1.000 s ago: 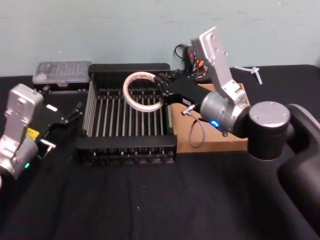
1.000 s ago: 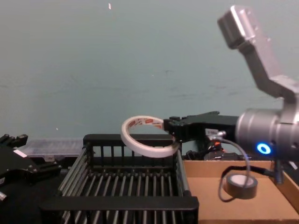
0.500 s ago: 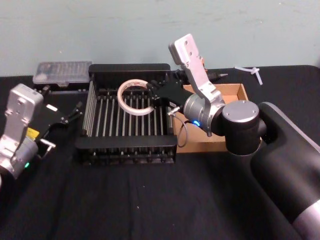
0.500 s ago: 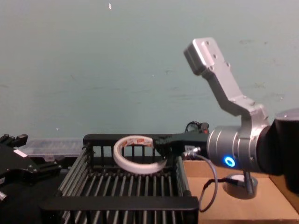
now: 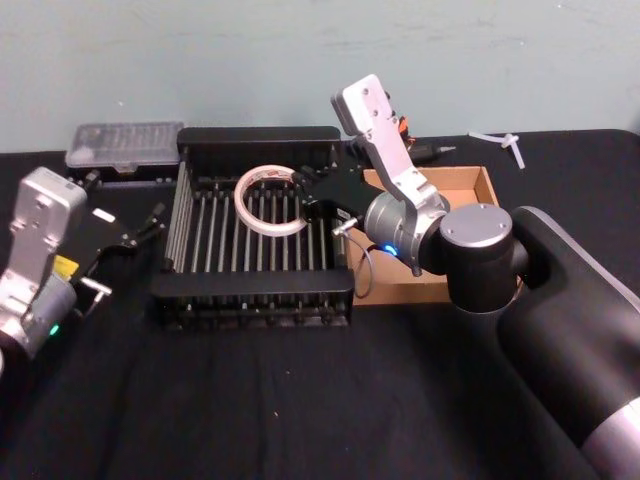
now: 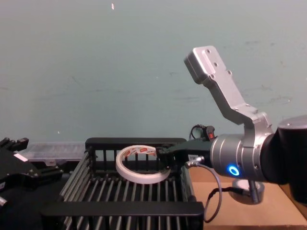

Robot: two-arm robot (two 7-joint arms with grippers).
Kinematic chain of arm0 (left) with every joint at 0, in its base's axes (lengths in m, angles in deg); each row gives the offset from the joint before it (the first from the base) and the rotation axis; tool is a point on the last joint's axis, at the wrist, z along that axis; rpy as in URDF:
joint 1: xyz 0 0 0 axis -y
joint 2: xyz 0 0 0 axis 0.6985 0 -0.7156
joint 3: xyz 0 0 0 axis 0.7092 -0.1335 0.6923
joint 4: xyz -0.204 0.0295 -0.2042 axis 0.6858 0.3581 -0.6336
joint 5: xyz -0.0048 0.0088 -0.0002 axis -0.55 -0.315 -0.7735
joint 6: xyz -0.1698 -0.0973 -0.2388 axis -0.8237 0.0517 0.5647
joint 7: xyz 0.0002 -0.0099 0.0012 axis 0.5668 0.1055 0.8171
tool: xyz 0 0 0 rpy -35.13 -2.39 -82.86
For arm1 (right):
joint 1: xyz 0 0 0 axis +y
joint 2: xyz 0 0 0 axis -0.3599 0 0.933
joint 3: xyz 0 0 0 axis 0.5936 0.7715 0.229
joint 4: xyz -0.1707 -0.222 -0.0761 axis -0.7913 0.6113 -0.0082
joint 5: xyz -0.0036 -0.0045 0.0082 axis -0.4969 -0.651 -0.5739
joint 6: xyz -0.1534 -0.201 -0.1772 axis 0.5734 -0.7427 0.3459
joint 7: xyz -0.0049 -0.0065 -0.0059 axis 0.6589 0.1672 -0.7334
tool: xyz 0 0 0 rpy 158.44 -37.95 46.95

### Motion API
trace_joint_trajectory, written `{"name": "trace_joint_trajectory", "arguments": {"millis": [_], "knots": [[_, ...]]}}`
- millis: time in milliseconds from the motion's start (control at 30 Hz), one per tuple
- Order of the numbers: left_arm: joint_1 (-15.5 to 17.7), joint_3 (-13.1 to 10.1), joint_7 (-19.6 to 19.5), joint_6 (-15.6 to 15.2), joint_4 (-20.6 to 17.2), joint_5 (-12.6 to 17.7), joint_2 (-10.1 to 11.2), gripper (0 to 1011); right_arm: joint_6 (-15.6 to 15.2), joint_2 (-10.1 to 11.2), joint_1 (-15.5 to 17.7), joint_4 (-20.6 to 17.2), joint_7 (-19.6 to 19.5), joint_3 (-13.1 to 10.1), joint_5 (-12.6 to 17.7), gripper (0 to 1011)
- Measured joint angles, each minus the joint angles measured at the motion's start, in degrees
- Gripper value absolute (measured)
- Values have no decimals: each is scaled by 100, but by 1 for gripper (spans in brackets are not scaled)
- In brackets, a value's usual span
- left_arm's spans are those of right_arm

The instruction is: Pick up the white tape and place it into the black box , Pick up the silver tape and place it into the brown box.

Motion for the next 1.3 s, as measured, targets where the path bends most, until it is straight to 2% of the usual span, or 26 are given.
{"name": "trace_joint_trajectory", "arguments": {"millis": [67, 333, 367, 600, 700, 767, 967, 1067, 1100, 1300], "knots": [[0, 0, 0, 0, 0, 0, 0, 1001, -2, 3, 1, -4, 2, -1, 6, 95], [0, 0, 0, 0, 0, 0, 0, 1001, -6, 8, 4, -17, 5, -5, 20, 296], [0, 0, 0, 0, 0, 0, 0, 1001, -7, 8, 5, -19, 5, -5, 23, 354], [0, 0, 0, 0, 0, 0, 0, 1001, -7, 12, 8, -23, 7, -8, 29, 572], [0, 0, 0, 0, 0, 0, 0, 1001, -7, 14, 8, -25, 8, -8, 30, 632], [0, 0, 0, 0, 0, 0, 0, 1001, -7, 14, 8, -27, 9, -8, 31, 731], [0, 0, 0, 0, 0, 0, 0, 1001, -6, 14, 8, -29, 11, -8, 34, 912], [0, 0, 0, 0, 0, 0, 0, 1001, -6, 14, 9, -31, 11, -8, 36, 956], [0, 0, 0, 0, 0, 0, 0, 1001, -6, 14, 9, -31, 12, -8, 37, 998], [0, 0, 0, 0, 0, 0, 0, 1001, -6, 14, 8, -32, 12, -8, 38, 1002]]}}
